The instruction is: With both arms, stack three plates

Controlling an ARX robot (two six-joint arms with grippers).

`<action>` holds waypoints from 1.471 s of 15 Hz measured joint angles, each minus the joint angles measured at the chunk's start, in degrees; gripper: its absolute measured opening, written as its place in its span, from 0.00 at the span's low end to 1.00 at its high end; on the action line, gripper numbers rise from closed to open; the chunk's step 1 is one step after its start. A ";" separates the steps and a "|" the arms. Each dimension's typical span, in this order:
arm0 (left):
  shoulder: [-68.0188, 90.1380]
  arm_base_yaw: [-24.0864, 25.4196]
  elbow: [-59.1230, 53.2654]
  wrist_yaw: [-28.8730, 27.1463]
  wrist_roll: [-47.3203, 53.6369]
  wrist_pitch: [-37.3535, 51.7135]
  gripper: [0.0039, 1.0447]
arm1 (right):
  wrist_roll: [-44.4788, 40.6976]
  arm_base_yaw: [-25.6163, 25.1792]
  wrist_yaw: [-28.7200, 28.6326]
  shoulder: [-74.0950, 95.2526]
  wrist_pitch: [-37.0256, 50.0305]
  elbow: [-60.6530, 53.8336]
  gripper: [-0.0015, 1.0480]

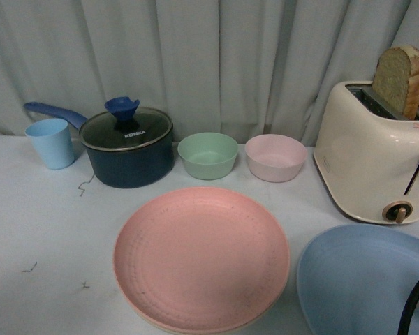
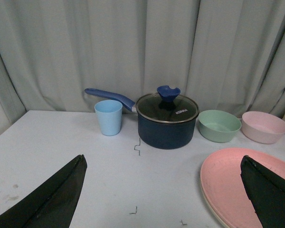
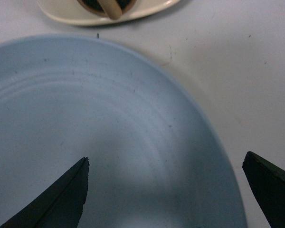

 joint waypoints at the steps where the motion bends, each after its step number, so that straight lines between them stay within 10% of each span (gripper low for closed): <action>1: 0.00 0.00 0.00 -0.02 0.00 0.00 0.94 | 0.00 0.37 0.22 1.90 0.02 0.26 0.94; 3: 0.00 0.00 0.00 0.00 0.00 -0.02 0.94 | 0.04 0.61 0.50 2.78 0.63 0.04 0.93; 12: 0.00 0.00 0.00 0.00 0.00 0.00 0.94 | -0.09 -1.79 -2.93 -0.96 2.97 -3.26 0.03; 15: 0.00 0.00 0.00 0.00 0.00 -0.02 0.94 | 0.28 -7.85 -10.14 -25.16 -13.59 -8.15 0.03; 22: 0.00 0.00 0.00 0.00 0.00 0.00 0.94 | 12.52 10.14 -2.62 -27.91 -14.60 1.16 0.03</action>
